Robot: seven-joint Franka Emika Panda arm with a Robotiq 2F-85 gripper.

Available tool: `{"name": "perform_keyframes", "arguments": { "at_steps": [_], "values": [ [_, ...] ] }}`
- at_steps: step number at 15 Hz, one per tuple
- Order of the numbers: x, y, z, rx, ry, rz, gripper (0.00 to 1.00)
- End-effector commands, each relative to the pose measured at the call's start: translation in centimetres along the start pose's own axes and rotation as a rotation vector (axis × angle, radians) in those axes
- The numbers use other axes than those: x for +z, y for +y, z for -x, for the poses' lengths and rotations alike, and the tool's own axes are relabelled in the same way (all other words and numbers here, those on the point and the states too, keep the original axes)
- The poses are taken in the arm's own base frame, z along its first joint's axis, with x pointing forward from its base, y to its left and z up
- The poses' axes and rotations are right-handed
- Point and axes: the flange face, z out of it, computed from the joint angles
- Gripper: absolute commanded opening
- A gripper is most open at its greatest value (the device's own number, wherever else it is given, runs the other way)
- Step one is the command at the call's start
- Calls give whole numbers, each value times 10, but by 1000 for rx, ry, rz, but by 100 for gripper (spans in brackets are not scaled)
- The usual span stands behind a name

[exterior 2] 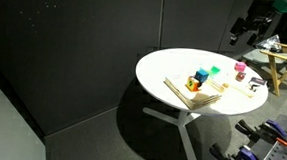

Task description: Put the blue block on the table

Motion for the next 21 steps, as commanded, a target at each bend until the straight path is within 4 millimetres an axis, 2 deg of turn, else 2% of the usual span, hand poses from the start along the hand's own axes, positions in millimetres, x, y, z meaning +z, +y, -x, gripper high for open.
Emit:
{"name": "perform_keyframes", "arguments": {
  "at_steps": [1, 6, 9, 11, 12, 21],
  "values": [
    [24, 7, -19, 18, -9, 30, 100],
    [60, 13, -34, 15, -1, 22, 100],
    [75, 17, -40, 21, 5, 24, 100],
    [78, 18, -42, 24, 7, 22, 100],
    [81, 16, -35, 29, -4, 22, 100],
    [88, 21, -40, 40, -10, 29, 100]
  ]
}}
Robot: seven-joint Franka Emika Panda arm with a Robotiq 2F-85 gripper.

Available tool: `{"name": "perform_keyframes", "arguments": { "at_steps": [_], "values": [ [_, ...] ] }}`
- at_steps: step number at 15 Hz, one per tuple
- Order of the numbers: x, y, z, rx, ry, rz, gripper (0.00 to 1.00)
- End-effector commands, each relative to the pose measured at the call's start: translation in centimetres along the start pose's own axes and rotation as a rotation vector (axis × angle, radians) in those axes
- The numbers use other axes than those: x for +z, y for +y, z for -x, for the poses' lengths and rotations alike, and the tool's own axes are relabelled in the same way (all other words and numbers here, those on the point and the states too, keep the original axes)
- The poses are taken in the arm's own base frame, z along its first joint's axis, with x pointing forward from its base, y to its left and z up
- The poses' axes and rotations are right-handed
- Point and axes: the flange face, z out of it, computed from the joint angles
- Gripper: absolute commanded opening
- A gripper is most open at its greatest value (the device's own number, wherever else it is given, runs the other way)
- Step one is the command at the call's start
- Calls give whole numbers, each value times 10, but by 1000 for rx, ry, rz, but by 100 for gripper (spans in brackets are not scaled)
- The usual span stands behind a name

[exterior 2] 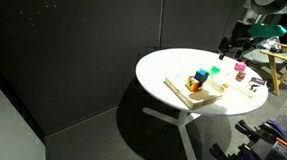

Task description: Put the blue block on the table

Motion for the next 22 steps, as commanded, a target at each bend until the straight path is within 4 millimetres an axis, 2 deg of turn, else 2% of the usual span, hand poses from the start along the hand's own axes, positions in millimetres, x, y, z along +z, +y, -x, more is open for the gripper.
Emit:
{"name": "perform_keyframes", "arguments": {
  "at_steps": [1, 8, 13, 22],
  "values": [
    [8, 7, -5, 13, -11, -2, 100],
    [33, 22, -22, 60, 33, -24, 100],
    [56, 21, -35, 54, 60, -46, 100],
    [99, 20, -69, 36, -38, -15, 100]
  ]
}}
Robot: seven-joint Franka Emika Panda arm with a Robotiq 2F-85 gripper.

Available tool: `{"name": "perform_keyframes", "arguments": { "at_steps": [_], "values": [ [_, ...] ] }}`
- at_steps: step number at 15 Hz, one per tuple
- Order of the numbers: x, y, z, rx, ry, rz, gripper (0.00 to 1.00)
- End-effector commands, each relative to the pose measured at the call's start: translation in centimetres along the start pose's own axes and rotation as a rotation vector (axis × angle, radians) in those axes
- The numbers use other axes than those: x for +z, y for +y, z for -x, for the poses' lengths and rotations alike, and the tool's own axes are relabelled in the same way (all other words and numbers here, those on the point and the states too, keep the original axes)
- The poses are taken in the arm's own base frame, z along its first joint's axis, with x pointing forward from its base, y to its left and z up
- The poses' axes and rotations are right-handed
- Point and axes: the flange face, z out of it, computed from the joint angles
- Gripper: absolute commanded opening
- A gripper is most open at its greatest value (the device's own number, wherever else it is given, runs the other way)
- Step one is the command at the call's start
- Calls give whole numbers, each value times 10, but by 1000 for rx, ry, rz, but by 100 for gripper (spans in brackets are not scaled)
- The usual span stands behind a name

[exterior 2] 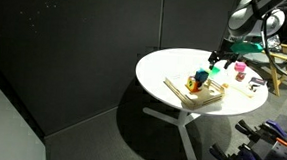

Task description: Put the blue block on the table

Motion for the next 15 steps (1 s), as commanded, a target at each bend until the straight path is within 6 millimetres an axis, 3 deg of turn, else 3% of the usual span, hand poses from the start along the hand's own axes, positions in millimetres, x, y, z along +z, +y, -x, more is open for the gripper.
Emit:
{"name": "perform_keyframes", "arguments": {
  "at_steps": [1, 7, 15],
  "values": [
    [12, -2, -24, -12, -26, 14, 100],
    [36, -8, -45, -26, -41, 41, 100],
    [62, -23, -57, -70, -49, 68, 100]
  ]
}}
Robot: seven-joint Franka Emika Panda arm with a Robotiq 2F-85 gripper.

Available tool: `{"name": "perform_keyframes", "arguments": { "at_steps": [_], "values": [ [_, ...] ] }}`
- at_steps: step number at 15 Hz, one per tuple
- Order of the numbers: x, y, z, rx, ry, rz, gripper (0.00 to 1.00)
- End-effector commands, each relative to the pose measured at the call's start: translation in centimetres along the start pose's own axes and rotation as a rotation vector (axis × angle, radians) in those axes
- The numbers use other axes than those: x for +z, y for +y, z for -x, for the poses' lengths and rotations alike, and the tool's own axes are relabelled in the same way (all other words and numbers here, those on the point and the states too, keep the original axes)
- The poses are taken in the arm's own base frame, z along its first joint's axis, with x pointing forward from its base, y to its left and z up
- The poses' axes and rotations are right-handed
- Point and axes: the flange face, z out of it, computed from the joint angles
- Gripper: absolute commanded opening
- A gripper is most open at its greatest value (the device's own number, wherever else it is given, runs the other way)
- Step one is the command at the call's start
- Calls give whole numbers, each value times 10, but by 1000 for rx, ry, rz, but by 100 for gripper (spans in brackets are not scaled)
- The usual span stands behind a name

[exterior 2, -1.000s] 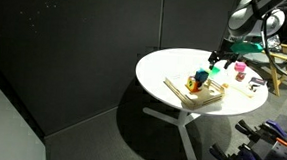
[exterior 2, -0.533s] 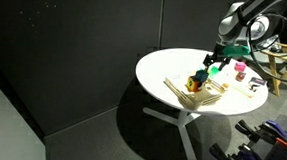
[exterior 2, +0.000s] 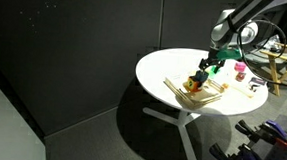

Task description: Put the blue block on the table

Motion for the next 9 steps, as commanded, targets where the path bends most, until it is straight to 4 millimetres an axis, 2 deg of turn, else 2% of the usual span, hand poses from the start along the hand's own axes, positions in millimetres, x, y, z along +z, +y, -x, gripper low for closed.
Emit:
{"name": "perform_keyframes", "arguments": {
  "at_steps": [1, 9],
  "values": [
    [4, -7, -12, -19, -2, 19, 100],
    [15, -16, -22, -33, -5, 30, 100]
  ]
}}
